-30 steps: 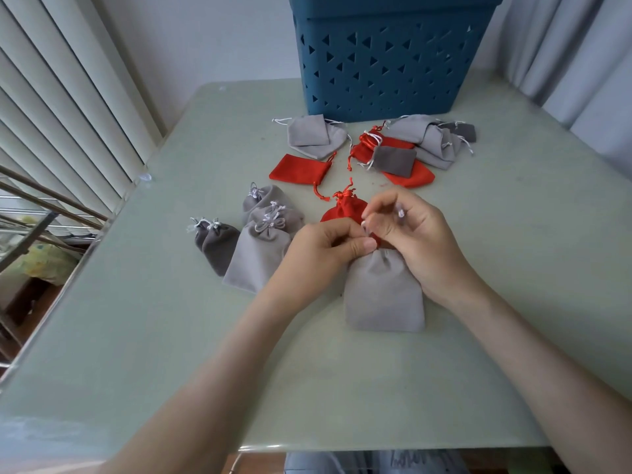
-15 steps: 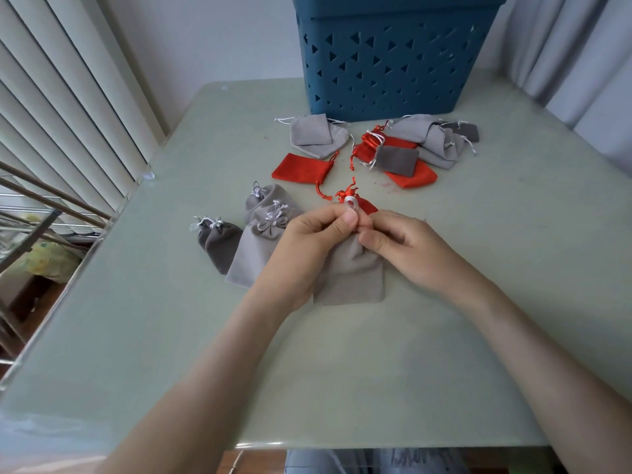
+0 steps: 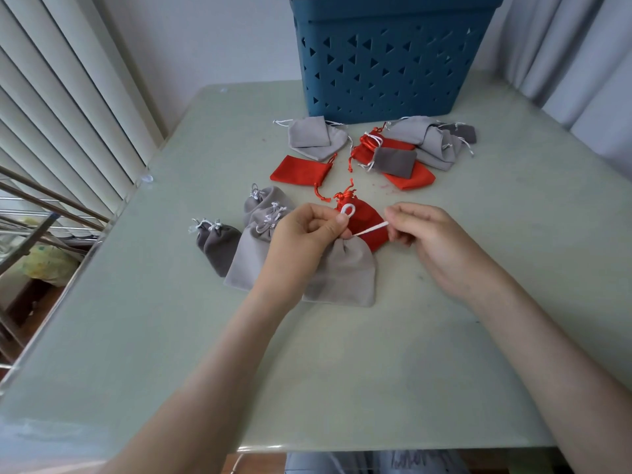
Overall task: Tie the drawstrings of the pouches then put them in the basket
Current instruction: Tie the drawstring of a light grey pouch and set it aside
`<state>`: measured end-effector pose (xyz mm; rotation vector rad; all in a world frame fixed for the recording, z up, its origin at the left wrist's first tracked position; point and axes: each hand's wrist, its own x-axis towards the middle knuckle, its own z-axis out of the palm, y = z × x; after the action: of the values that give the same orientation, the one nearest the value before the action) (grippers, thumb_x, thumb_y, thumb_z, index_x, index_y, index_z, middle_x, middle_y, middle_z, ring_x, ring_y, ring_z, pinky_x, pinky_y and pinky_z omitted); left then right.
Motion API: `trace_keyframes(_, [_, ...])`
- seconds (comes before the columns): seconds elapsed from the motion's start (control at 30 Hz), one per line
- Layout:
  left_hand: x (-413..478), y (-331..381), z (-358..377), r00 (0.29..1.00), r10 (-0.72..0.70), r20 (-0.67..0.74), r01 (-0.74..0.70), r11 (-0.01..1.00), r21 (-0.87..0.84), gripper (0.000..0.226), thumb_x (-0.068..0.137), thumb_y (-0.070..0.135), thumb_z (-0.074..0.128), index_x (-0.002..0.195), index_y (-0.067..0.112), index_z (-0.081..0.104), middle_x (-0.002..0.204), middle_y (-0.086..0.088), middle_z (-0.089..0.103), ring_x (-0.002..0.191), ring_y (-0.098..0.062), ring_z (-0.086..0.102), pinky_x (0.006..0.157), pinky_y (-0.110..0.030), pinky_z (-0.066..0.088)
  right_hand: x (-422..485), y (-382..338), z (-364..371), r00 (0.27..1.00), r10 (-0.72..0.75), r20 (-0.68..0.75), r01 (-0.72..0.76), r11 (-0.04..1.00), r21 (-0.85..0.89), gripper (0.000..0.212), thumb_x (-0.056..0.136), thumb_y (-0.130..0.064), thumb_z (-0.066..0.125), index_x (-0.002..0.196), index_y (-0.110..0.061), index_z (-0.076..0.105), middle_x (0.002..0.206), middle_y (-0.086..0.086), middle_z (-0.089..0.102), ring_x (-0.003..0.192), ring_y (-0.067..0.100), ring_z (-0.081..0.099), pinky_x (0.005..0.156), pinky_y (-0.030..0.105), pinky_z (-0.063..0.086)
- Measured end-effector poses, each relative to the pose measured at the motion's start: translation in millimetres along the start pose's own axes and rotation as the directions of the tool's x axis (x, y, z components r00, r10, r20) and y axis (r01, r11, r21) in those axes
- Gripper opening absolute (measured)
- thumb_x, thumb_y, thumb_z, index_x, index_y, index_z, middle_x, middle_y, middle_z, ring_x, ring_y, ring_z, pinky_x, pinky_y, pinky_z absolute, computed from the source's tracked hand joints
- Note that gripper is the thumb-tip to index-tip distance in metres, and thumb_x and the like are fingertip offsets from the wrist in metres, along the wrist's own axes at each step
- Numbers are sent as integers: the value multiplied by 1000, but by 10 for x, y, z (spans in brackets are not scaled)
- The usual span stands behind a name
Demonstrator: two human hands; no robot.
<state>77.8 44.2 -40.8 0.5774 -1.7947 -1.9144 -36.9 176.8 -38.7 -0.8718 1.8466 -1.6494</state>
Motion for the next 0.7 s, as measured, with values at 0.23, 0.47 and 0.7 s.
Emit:
trace_keyframes(0.23, [-19,-44,57,1000,12,8,-12,995,98,16,89,16,63,86,1,68,71,0,68,69,-6,61,70,-16,48,-32,27,172,972,-164,170,153,986,73,14,91,-8,50,90,-17,61,77,-10,61,80,6,56,76,12,42])
trace_keyframes(0.47, [-52,-41,66,992,123,7,-120,951,283,17,93,14,57,85,20,71,79,5,72,79,-4,63,81,-23,48,-15,71,259,968,-241,76,247,966,-74,27,80,-11,56,100,-27,48,71,-10,63,77,24,56,80,33,42])
trace_keyframes(0.7, [-117,-42,85,966,251,62,-248,833,495,5,89,19,63,86,22,66,77,8,67,70,1,55,66,-12,40,-1,132,264,980,-200,2,199,972,-124,17,84,-16,62,92,-30,58,77,-9,66,79,9,59,80,34,46])
